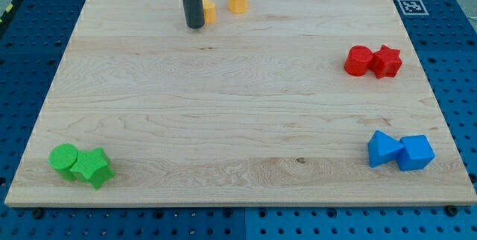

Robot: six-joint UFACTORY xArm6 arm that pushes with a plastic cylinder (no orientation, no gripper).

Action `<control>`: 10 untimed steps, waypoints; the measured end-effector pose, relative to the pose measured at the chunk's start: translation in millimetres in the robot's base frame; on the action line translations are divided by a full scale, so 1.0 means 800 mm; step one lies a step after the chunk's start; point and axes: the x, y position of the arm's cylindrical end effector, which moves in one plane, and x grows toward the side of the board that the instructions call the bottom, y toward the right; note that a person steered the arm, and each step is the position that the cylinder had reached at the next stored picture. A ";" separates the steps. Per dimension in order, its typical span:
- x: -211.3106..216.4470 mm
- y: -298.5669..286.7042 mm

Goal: Move the yellow heart into the yellow hexagon

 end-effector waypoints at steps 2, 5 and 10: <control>-0.009 -0.040; -0.052 -0.003; -0.008 0.021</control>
